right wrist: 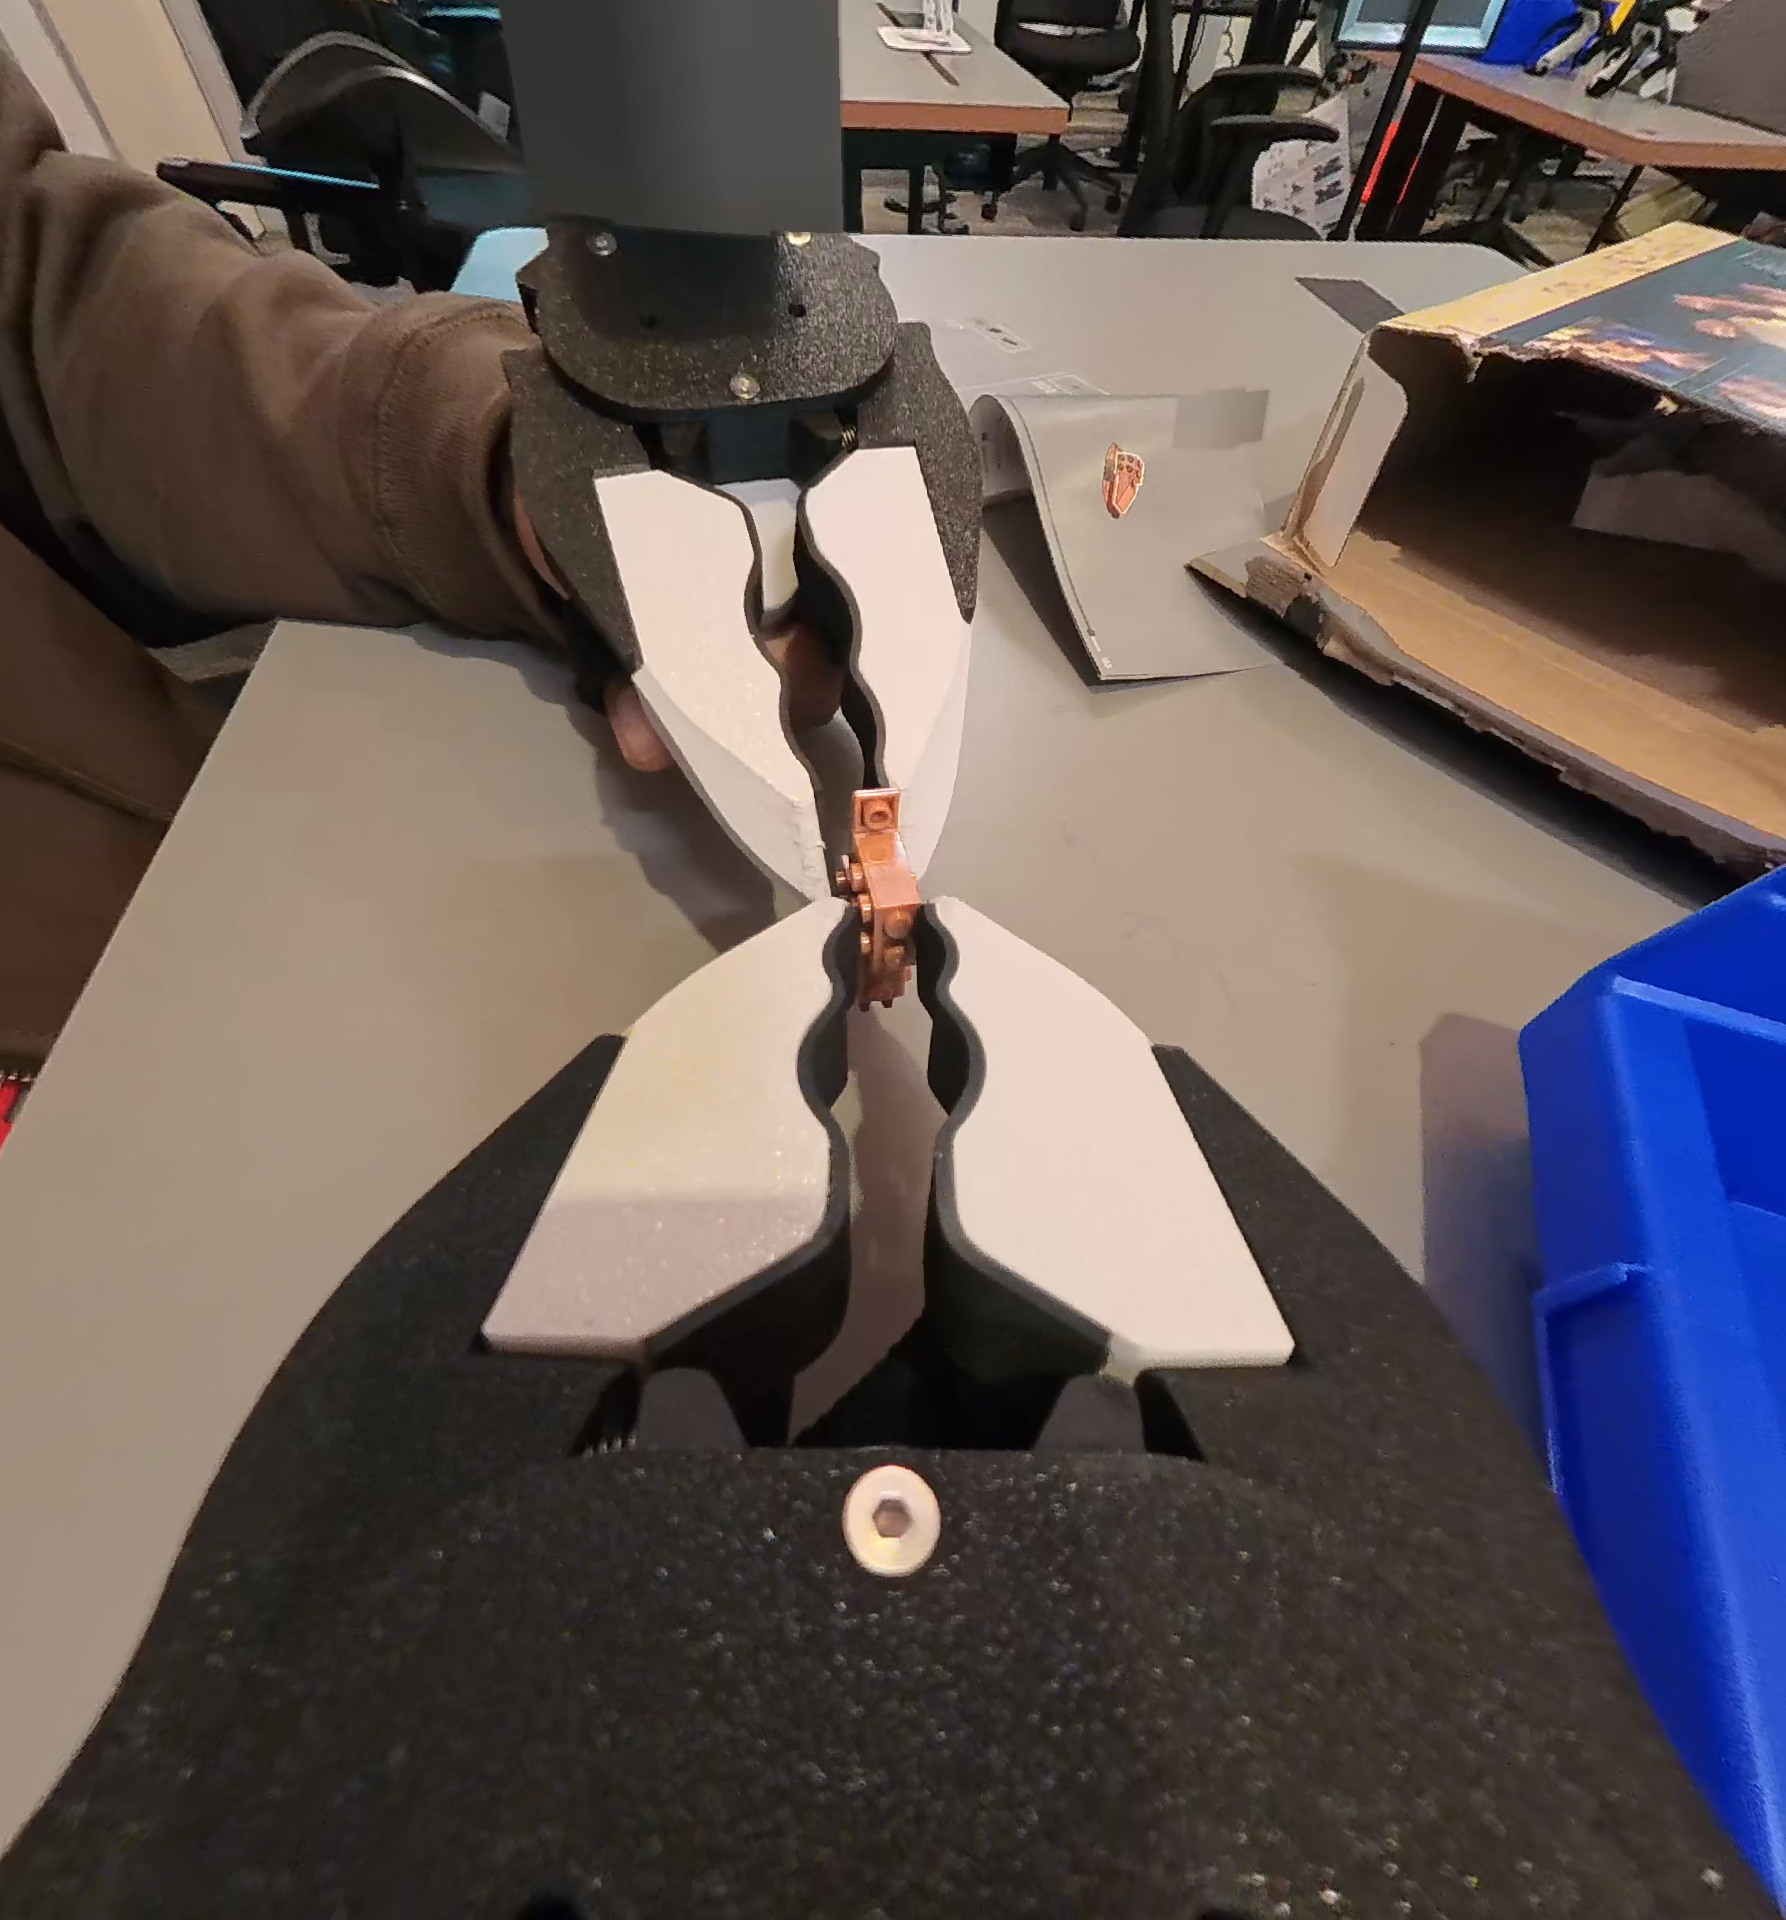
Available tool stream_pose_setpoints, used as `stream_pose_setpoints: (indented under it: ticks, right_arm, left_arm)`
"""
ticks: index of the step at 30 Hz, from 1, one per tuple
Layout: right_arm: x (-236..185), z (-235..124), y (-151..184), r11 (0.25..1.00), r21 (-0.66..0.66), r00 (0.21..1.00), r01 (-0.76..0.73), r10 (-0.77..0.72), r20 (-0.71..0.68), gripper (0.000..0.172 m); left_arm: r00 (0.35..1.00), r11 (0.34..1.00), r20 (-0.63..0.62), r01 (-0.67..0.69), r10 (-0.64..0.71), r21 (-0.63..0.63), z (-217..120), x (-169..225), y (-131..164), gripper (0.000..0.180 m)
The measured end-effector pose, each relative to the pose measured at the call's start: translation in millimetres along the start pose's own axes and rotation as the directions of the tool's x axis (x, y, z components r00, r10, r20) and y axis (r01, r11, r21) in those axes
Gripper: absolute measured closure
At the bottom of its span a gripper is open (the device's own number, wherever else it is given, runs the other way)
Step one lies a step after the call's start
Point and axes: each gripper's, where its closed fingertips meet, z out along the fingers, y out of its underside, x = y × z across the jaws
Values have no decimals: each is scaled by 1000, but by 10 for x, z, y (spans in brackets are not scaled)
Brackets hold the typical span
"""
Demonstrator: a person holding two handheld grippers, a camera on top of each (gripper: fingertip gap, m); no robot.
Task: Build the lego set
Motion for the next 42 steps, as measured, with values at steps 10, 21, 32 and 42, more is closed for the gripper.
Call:
stream_pose_setpoints:
  ticks: [10, 21, 32, 42]
  right_arm:
    - [-5, -72, -94, 1000, -8, 999, 28, -28, -24, 161]
    - [942, -1233, -710, 998, -63, 909, 22, -47, -414, 148]
    - [2357, -1266, 8, 781, -567, 850, -261, -92, -518, 146]
    - [3078, -1284, 1006, 465, -795, 878, -389, -74, -473, 151]
  left_arm:
    - [999, 997, -25, 34, -32, 64, -10, 25, -88, 169]
    - [994, 988, 10, 111, -113, 104, -49, -103, -99, 169]
    - [993, 988, 20, 114, -116, 108, -49, -119, -103, 169]
    - [993, 986, 22, 116, -120, 120, -99, -134, -129, 169]
